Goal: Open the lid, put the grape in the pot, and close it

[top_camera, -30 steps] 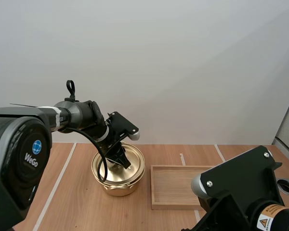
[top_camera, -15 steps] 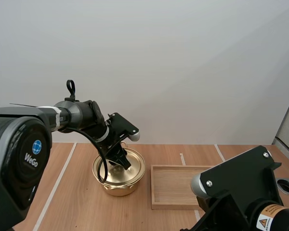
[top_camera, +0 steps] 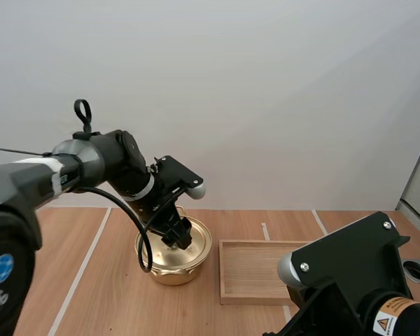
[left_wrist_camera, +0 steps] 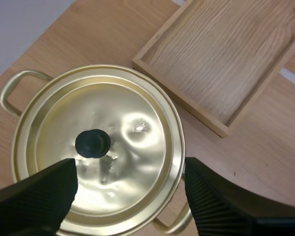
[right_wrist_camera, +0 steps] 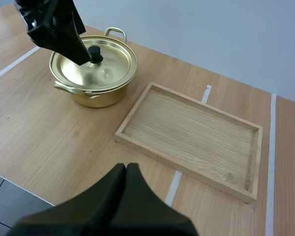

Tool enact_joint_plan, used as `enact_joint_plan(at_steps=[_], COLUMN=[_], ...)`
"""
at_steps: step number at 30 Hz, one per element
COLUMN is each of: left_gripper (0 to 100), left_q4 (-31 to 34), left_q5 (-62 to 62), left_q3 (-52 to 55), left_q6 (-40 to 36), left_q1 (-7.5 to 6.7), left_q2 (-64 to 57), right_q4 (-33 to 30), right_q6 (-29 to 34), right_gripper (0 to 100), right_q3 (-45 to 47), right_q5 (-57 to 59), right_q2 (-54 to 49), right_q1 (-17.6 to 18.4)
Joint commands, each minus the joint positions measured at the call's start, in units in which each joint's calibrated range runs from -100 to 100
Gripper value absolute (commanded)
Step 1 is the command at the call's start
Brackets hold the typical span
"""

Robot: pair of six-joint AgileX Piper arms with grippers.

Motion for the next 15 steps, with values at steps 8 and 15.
enact_joint_plan(at_steps=[8, 15], left_gripper=[0, 0], left_q4=[-1.18, -2.10], left_q5=[2.16, -7.77], left_q3=[9.56, 19.30], left_q6=[-2.94, -5.93], left_q1=[-0.07, -0.07], left_q2=[-19.46, -35.33], right_q4=[-0.73, -0.40], right_q6=[-0.09, 0.20], right_gripper=[0, 0], right_q3=[0.22, 0.22], right_q5=[-9.86, -14.28], right_q2=[-0.36, 1.40], right_q1=[-0.20, -0.20])
